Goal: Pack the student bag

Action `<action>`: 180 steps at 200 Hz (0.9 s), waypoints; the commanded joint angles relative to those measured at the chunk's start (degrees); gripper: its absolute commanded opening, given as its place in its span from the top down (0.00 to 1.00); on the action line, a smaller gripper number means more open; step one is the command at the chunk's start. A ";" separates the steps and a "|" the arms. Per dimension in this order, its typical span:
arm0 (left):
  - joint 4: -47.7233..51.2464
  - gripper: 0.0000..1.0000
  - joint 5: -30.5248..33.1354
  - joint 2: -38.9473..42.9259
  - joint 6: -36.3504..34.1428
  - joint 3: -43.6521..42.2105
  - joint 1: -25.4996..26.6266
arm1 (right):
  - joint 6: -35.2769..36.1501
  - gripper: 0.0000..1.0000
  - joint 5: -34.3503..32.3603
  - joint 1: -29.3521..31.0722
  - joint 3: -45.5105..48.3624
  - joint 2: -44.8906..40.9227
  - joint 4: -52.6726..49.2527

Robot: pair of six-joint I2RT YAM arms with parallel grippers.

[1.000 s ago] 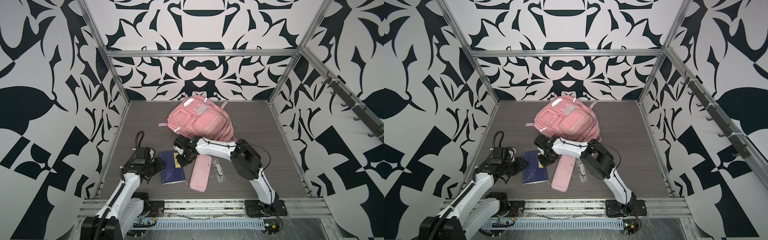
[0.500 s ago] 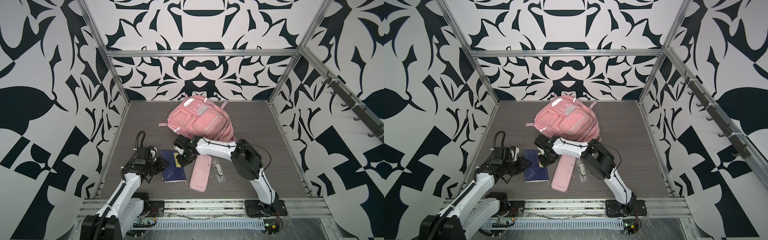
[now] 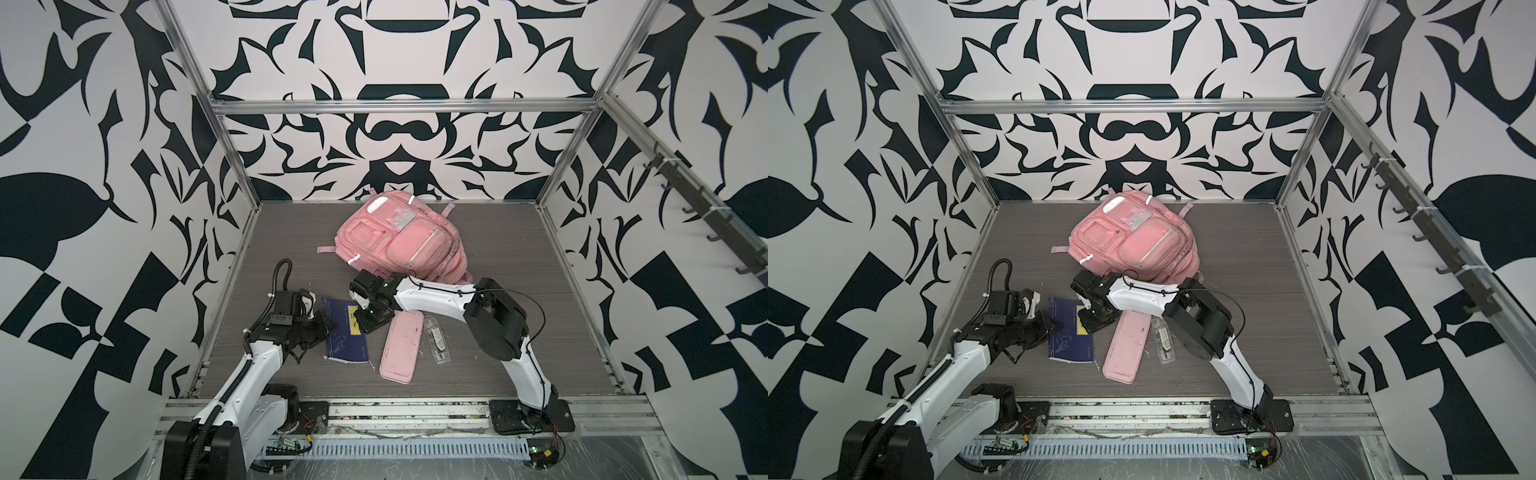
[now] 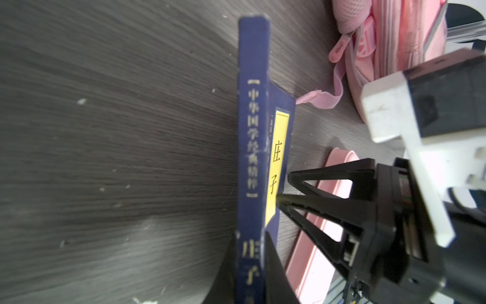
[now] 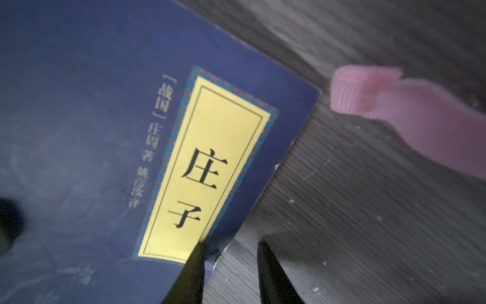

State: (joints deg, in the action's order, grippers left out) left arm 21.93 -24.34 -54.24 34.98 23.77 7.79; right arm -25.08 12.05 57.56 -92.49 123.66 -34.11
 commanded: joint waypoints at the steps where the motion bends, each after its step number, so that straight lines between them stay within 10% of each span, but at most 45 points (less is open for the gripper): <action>1: -2.55 0.92 -2.80 -0.92 0.09 3.19 0.35 | 0.25 0.59 1.32 -0.96 2.73 -4.15 2.97; 101: -11.12 1.00 -16.95 -10.98 -0.10 14.29 0.20 | -8.69 0.51 12.41 -16.45 22.06 -27.68 24.99; 180: -27.15 1.00 -27.59 -15.12 7.71 16.49 0.18 | -17.23 0.29 23.98 -21.26 29.49 -29.53 40.52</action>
State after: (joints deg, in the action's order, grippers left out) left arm 2.83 -45.78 -68.99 39.42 38.44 7.94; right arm -38.50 30.74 36.47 -63.81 95.07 -1.89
